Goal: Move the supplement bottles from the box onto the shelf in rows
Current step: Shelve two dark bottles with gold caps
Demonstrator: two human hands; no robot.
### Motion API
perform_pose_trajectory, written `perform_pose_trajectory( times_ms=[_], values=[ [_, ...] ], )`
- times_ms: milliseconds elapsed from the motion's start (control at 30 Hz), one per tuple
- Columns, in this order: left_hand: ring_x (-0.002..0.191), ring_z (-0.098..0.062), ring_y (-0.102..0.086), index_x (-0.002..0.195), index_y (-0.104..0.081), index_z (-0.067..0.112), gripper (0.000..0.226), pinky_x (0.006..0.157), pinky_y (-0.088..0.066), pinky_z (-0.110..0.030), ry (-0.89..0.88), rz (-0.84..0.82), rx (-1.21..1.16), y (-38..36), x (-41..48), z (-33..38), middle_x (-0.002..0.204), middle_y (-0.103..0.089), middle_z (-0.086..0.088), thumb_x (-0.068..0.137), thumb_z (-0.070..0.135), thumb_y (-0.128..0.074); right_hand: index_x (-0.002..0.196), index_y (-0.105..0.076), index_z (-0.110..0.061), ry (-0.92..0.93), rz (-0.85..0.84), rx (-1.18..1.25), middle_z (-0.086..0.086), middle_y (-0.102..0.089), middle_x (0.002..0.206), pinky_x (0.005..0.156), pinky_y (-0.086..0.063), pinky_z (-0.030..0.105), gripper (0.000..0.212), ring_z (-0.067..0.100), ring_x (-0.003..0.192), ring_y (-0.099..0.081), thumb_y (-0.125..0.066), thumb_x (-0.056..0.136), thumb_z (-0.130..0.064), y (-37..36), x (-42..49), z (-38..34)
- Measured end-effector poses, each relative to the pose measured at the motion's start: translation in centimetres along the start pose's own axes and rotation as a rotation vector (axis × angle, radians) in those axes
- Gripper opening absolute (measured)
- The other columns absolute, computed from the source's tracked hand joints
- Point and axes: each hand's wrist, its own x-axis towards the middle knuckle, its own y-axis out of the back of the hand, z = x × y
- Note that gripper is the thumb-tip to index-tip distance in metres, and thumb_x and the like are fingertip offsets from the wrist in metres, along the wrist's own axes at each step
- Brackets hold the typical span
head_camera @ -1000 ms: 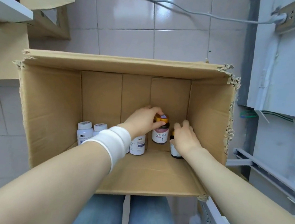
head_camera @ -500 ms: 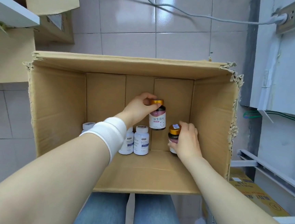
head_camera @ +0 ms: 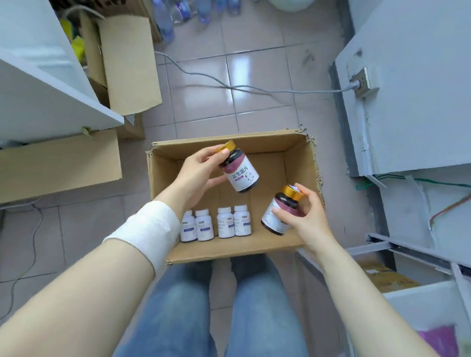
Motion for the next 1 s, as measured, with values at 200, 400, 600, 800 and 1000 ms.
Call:
perform_pose_trajectory(
  times_ms=[200,400,600,800,1000],
  values=[
    [0.102,-0.020,-0.059,0.102,-0.060,0.029,0.010,0.084,-0.044,-0.035,-0.165,-0.230,0.179,0.0,-8.6,3.1,0.112,-0.065,-0.006,0.093,0.027,-0.056,0.095,-0.062,-0.014,0.057,0.160,0.436,0.003,-0.065,0.094,0.062,-0.048,0.013,0.018,0.015,0.086,-0.059,-0.066,0.081,-0.004,-2.1,-12.7,-0.5],
    [0.094,-0.020,-0.064,0.105,-0.059,0.023,0.012,0.082,-0.052,-0.038,-0.218,-0.517,0.313,-3.1,-17.8,3.1,0.100,-0.067,-0.001,0.094,0.026,-0.054,0.094,-0.063,-0.019,0.120,0.262,0.916,-0.001,-0.071,0.087,0.060,-0.055,0.028,0.066,0.010,0.074,-0.068,-0.091,0.036,-0.032,-4.4,-25.1,3.5],
    [0.082,-0.020,-0.062,0.097,-0.061,0.017,0.013,0.079,-0.048,-0.036,-0.214,-0.804,0.329,-9.6,-29.2,-0.6,0.081,-0.068,0.001,0.095,0.027,-0.053,0.100,-0.060,-0.024,0.374,0.539,1.108,-0.003,-0.070,0.093,0.062,-0.056,0.023,0.091,0.009,0.083,-0.066,-0.091,0.019,-0.051,-2.8,-36.3,8.6],
    [0.081,-0.013,-0.059,0.089,-0.055,0.018,0.011,0.079,-0.047,-0.032,-0.310,-1.118,0.396,-14.7,-45.3,-8.2,0.085,-0.061,-0.001,0.097,0.020,-0.048,0.104,-0.058,-0.022,0.517,0.746,1.115,-0.005,-0.070,0.097,0.080,-0.054,0.042,0.085,0.017,0.098,-0.063,-0.090,0.032,-0.052,-1.3,-50.3,17.7],
    [0.076,-0.012,-0.070,0.098,-0.055,0.019,0.013,0.072,-0.056,-0.027,-0.299,-1.431,0.396,-17.6,-63.4,-18.9,0.089,-0.073,0.003,0.098,0.021,-0.042,0.115,-0.059,-0.023,0.582,0.923,1.018,-0.006,-0.069,0.104,0.092,-0.049,0.041,0.086,0.017,0.108,-0.063,-0.085,0.042,-0.059,0.1,-67.3,29.6]
  ],
)
